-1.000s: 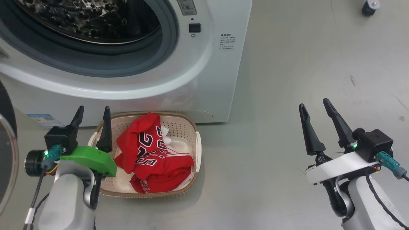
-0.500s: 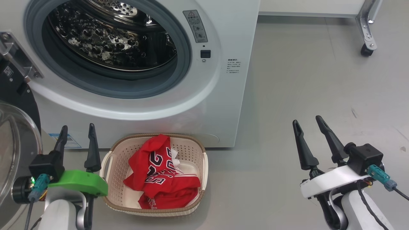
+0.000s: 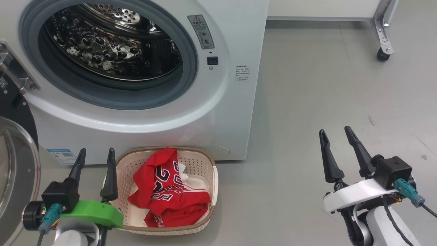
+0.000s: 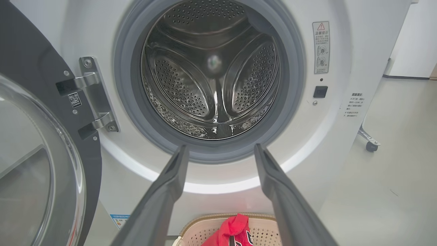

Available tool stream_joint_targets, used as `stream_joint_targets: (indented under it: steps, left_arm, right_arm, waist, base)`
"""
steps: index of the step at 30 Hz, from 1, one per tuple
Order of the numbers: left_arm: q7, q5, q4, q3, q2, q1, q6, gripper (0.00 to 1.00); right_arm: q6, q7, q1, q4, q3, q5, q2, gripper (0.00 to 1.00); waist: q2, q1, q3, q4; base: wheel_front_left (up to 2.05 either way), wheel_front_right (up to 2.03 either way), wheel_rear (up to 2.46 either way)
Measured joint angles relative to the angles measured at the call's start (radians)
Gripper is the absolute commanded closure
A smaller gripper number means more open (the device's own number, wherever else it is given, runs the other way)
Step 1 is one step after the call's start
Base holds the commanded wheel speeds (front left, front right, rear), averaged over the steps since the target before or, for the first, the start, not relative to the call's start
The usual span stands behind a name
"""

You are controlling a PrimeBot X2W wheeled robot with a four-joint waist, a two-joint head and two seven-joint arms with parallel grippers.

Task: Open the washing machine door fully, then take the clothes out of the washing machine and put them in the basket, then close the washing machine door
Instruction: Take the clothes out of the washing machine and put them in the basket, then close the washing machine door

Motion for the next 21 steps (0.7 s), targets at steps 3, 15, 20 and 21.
stream_joint_targets:
  steps: [3, 15, 20, 21]
  left_arm:
    - [0.0, 0.0, -0.014, -0.001, 0.0, 0.009, 0.0, 0.0]
    - [0.0, -0.001, -0.061, -0.012, 0.0, 0.031, 0.0, 0.0]
    - [0.0, -0.001, -0.071, -0.016, 0.0, 0.039, 0.0, 0.0]
    - [0.0, -0.001, -0.073, -0.016, 0.0, 0.04, 0.0, 0.0]
  right_arm:
    - [0.0, 0.0, 0.0, -0.001, 0.0, -0.007, 0.0, 0.0]
    - [0.0, 0.0, 0.001, -0.011, 0.001, -0.008, 0.003, 0.0]
    - [0.0, 0.0, 0.001, -0.011, 0.001, -0.008, 0.005, 0.0]
    - [0.0, 0.0, 0.001, -0.011, 0.001, -0.008, 0.005, 0.0]
  waist:
    - [0.0, 0.0, 0.001, -0.005]
    - [0.0, 0.0, 0.014, -0.015]
    - [0.0, 0.0, 0.015, -0.015]
    - [0.0, 0.0, 0.015, -0.015]
  base:
    - [0.0, 0.0, 0.0]
    - [0.0, 0.0, 0.0]
    - [0.0, 0.0, 0.0]
    - [0.0, 0.0, 0.0]
